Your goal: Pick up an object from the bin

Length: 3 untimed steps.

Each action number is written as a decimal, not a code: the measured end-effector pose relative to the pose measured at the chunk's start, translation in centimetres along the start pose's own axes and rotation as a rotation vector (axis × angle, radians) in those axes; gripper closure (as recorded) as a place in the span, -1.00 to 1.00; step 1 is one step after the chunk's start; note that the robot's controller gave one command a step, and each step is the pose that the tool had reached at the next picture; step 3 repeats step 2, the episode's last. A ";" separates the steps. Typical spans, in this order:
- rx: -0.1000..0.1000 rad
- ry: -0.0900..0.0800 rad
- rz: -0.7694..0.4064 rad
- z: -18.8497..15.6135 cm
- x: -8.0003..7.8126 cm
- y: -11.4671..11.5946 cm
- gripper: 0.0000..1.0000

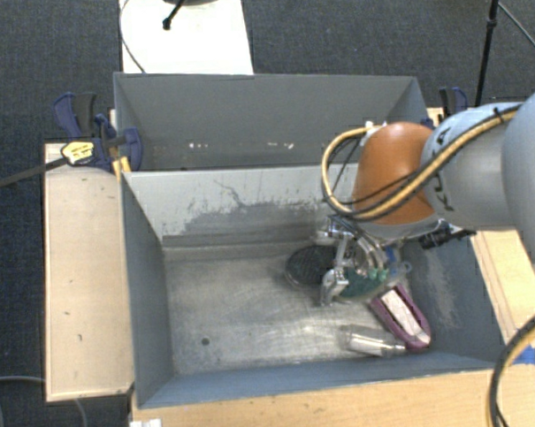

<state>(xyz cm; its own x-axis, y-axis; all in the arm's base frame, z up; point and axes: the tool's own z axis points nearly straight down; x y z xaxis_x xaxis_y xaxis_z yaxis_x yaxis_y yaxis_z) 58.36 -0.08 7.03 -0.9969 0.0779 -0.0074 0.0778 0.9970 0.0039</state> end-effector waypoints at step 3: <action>0.004 -0.002 -0.253 -14.7 0.4 -1.8 1.00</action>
Offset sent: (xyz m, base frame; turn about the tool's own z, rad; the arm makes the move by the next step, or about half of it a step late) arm 0.0000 0.0000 0.0000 0.0000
